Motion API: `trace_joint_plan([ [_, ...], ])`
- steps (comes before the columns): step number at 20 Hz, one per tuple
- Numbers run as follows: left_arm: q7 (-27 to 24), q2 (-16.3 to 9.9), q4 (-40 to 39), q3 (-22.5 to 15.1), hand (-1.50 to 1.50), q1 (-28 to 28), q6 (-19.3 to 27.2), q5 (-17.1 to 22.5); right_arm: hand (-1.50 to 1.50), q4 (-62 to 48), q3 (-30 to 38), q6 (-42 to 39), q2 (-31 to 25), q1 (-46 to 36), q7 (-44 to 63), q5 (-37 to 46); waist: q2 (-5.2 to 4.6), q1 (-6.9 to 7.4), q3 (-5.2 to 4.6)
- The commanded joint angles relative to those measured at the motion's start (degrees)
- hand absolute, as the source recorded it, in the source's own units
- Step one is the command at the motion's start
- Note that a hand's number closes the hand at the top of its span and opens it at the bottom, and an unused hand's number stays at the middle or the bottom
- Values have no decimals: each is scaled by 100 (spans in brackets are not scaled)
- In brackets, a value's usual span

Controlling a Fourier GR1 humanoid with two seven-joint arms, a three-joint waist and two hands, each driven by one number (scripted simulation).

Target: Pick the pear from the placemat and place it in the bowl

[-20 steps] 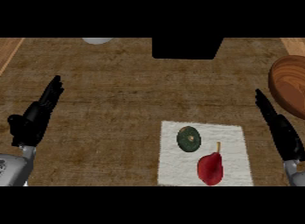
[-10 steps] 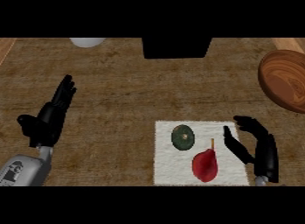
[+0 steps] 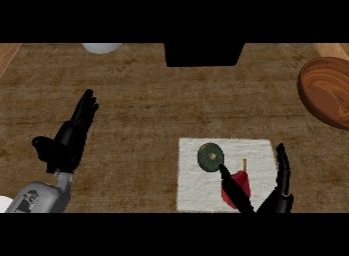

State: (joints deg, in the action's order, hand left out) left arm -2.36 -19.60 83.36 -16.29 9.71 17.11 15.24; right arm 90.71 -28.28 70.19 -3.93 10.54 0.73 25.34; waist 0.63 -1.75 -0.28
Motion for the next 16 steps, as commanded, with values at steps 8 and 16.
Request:
trace_joint_plan([
  [8,92,166,251,-140,0,-55,176,-201,-150,1309,225,-345,389,1799,1810,2026,-93,103,-21],
  [16,276,247,229,-165,0,149,114,-215,-150,2037,84,-1928,392,1980,4245,2916,-121,186,-8],
])
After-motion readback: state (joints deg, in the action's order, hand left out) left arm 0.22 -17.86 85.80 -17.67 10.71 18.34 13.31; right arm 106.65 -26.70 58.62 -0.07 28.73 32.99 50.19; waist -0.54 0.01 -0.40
